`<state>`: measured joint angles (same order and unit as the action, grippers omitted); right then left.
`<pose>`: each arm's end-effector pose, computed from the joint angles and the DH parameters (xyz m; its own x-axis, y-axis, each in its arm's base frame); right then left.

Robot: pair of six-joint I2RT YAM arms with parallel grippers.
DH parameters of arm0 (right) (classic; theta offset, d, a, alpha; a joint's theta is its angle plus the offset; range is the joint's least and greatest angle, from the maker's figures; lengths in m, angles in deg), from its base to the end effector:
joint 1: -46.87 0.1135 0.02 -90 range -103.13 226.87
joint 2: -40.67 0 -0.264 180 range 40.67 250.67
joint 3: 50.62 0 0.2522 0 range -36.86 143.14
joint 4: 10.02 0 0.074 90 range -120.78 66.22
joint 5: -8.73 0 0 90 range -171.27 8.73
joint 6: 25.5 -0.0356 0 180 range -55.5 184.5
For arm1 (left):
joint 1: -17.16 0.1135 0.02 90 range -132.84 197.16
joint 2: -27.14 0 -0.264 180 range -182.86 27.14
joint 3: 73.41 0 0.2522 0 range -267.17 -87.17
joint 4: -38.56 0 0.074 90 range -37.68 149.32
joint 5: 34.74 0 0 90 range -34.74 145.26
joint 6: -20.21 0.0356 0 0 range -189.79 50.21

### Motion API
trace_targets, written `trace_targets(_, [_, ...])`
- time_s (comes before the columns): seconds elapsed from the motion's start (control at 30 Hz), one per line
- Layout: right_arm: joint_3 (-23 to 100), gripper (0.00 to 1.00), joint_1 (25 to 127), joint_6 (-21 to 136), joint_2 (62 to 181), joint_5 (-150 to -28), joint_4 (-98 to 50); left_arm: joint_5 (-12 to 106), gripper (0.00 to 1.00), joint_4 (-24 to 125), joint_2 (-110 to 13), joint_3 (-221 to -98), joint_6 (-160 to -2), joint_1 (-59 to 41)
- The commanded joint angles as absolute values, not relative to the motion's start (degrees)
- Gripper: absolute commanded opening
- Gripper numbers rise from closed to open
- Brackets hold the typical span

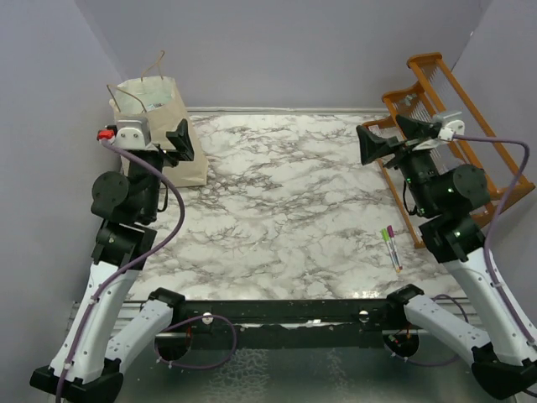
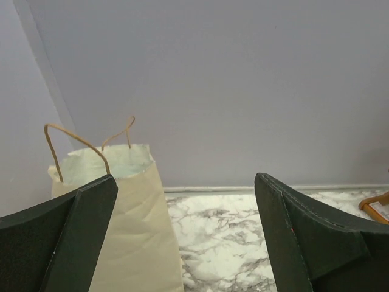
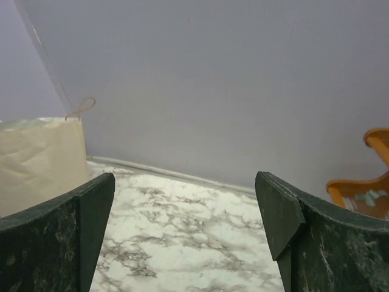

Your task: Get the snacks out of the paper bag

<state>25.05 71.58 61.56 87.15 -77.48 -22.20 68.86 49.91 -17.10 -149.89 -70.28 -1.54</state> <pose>0.1492 0.0660 0.4600 0.2470 0.1700 -0.9540 -0.3728 0.9254 0.0684 0.1406 -0.0388 0.4709 0.3369 -0.1228 -0.9335 0.1064 0.9901 -0.0918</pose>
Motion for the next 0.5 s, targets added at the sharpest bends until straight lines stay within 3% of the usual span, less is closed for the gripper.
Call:
trace_targets(0.0, [20.74,0.99,70.44,57.12,90.24,-77.54,-20.18,71.57,0.99,47.78,-16.82,-145.67,-74.29,0.02])
trace_targets(0.47, [2.51,0.99,67.49,44.09,92.01,-80.6,-13.21,76.7,0.99,47.35,-17.16,-132.65,-86.38,4.21])
